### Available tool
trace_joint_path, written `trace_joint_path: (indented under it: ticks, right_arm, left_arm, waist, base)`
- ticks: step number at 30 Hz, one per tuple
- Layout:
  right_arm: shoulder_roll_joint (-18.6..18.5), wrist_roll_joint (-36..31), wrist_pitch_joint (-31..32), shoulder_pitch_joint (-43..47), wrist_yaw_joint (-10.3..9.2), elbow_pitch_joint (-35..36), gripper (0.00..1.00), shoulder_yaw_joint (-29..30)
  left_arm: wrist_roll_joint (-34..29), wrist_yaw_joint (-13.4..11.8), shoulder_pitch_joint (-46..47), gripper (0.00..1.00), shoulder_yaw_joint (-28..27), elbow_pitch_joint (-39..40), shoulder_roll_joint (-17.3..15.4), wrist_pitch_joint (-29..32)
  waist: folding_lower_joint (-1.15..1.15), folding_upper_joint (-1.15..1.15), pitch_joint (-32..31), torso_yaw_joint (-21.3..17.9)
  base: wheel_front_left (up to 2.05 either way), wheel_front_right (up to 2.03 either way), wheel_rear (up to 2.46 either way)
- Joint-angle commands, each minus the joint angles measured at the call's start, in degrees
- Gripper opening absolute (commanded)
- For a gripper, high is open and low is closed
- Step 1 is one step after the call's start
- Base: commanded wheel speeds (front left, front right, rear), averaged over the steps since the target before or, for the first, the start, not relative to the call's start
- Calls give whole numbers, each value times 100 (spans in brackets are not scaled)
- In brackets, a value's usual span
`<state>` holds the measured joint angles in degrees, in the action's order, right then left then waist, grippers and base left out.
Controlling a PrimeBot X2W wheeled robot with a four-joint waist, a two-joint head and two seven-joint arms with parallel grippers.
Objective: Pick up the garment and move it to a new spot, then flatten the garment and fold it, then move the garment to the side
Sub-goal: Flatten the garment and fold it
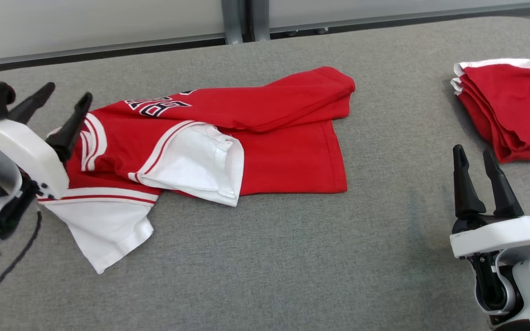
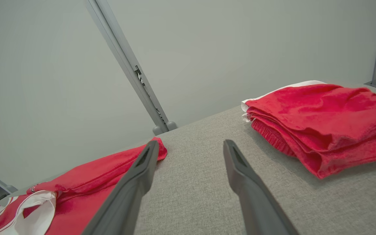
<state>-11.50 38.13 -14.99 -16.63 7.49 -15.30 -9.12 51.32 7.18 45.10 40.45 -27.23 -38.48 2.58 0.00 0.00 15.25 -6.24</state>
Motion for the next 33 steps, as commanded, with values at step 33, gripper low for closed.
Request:
trace_joint_path:
  ticks: [33]
  right_arm:
    - [-53,-163,36,87,1,-8,100,-23]
  left_arm:
    - [-1928,-2063,-859,100,2073,1074,1150,863]
  waist:
    - [0,0,-30,-208]
  base:
    - [0,0,0]
